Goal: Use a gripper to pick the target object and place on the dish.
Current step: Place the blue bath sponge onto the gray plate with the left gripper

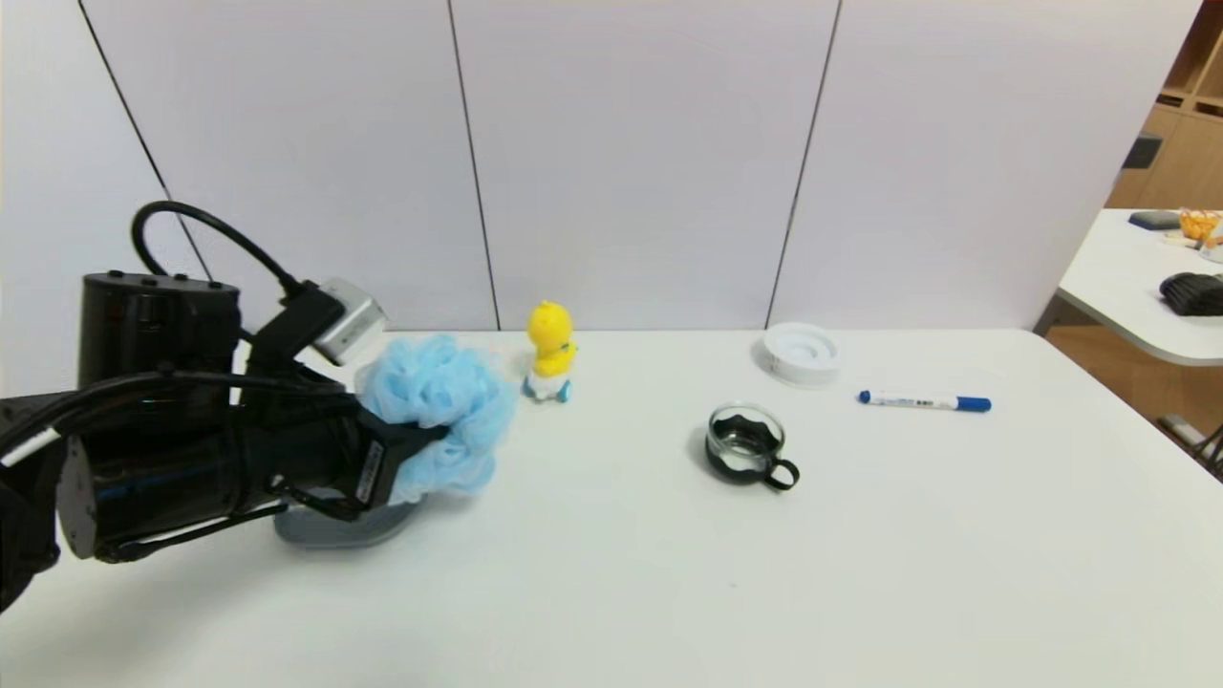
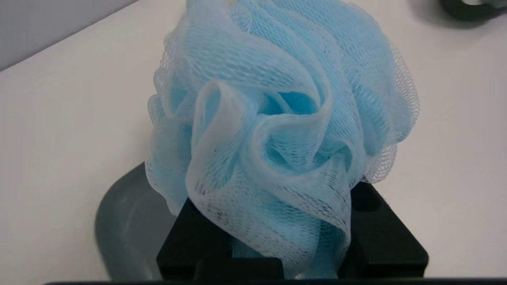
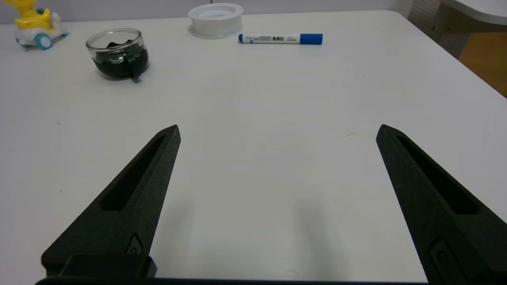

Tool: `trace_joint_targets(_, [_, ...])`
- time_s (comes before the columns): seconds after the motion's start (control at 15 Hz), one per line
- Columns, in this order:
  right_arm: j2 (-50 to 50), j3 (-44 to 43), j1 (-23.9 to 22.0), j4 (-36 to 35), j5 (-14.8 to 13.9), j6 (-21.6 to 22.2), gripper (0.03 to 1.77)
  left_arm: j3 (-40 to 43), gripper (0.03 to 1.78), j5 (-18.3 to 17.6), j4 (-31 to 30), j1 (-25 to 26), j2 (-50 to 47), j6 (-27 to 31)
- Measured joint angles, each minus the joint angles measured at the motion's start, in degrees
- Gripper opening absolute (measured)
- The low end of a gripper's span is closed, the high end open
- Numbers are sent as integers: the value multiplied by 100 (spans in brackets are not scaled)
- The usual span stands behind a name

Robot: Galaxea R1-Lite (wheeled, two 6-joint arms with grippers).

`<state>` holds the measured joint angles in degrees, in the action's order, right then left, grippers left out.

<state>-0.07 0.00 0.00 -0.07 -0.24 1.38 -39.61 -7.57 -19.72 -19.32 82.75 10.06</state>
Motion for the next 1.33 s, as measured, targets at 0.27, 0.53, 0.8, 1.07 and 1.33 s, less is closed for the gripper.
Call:
trace_joint_targets(0.27, [0,0,0,0,-2,2,171,127,63,50,-227,791,68,-30])
trace_joint_targets(0.53, [0,0,2,2,-2,2,171,472,60,394,-657,976,316,-190])
trace_joint_targets(0.8, [0,0,2,0,-2,0,171,745,57,663,-869,992,407,-325])
trace_joint_targets(1.07, [0,0,2,2,0,0,171,780,94,672,-847,992,402,-319])
trace_joint_targets(1.33, [0,0,0,0,2,2,171,784,125,664,-847,990,289,-321])
